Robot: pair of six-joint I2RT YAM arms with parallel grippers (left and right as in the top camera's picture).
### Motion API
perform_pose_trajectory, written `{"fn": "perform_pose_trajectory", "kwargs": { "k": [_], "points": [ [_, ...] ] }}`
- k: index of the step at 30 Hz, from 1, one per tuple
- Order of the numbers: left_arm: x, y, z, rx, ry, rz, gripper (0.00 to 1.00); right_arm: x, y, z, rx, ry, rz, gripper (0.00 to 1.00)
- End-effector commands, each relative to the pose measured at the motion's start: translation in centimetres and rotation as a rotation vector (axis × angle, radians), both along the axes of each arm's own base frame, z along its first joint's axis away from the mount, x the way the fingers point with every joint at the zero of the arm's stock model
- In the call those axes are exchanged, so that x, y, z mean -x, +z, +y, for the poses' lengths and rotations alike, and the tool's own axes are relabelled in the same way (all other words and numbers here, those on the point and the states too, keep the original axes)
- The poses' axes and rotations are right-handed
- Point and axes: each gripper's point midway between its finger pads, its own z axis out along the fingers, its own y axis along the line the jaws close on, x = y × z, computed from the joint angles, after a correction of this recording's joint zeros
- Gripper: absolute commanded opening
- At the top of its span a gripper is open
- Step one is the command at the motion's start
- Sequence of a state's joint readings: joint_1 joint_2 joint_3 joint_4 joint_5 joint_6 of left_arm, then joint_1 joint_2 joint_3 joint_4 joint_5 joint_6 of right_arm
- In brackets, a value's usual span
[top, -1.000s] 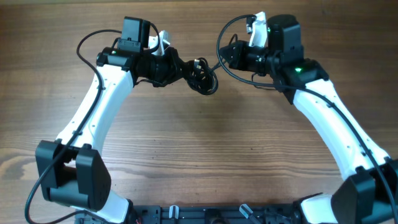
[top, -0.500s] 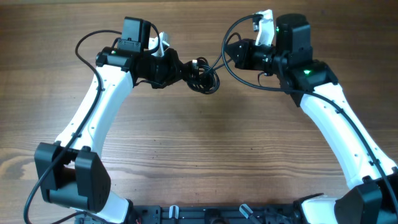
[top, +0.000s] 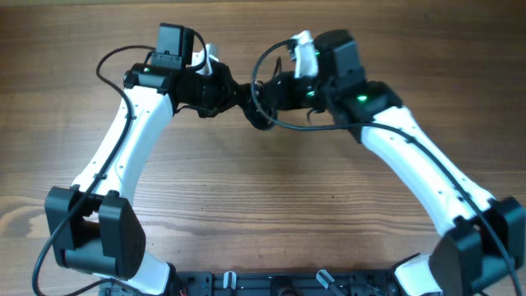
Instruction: Untangle cables
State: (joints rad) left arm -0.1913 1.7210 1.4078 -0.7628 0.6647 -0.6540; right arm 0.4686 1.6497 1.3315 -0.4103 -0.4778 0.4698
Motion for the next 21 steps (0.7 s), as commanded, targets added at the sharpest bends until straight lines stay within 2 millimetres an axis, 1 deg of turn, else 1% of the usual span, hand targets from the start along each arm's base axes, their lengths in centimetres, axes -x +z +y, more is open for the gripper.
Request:
{"fn": "perform_pose_trajectory", "kwargs": {
  "k": [1,4,8,9,10,11,12,13,14,15,16,19,20,21],
  "points": [
    [0.2,0.7,-0.6,0.095,0.085,0.113,0.04,-0.1,-1.3,1.0,0.014,0.009,0.03,0.04],
    [0.2,0.8,-0.7,0.116,0.136,0.168,0.04,0.0,-1.9,1.2,0.02,0.012,0.045,0.04],
    [0.3,0.9,-0.8,0.157,0.212,0.26,0.04,0.0,-2.0,1.3,0.021,0.015,0.045,0.05],
    [0.3,0.9,-0.8,0.17,0.25,0.3,0.04,0.0,-2.0,1.3,0.022,0.014,0.043,0.11],
    [0.3,0.9,-0.8,0.179,0.277,0.328,0.04,0.0,-2.0,1.3,0.023,0.015,0.041,0.2],
    [0.3,0.9,-0.8,0.19,0.317,0.367,0.04,-0.2,-2.0,1.2,0.024,0.012,0.038,0.41],
    [0.3,0.9,-0.7,0.203,0.363,0.41,0.04,-0.3,-1.9,1.1,0.022,0.009,0.034,0.57],
    [0.2,0.8,-0.6,0.214,0.413,0.456,0.04,-0.6,-1.8,1.0,0.02,0.005,0.026,0.72],
    [0.1,0.7,-0.5,0.224,0.472,0.506,0.04,-0.8,-1.6,0.7,0.019,-0.002,0.024,0.8],
    [0.1,0.6,-0.4,0.23,0.513,0.541,0.04,-1.0,-1.5,0.4,0.017,-0.009,0.021,0.84],
    [0.1,0.5,-0.3,0.233,0.539,0.559,0.04,-1.2,-1.2,0.2,0.014,-0.017,0.016,0.86],
    [-0.3,-0.5,0.9,0.202,0.689,0.612,0.04,-1.5,-0.4,-0.7,0.007,-0.035,0.003,0.87],
    [0.3,-1.6,2.0,0.162,0.824,0.698,0.04,-1.4,0.2,-0.9,0.002,-0.04,-0.005,0.87],
    [0.9,-2.2,2.6,0.135,0.895,0.75,0.04,-1.3,0.3,-1.0,0.0,-0.043,-0.002,0.86]
  ]
}}
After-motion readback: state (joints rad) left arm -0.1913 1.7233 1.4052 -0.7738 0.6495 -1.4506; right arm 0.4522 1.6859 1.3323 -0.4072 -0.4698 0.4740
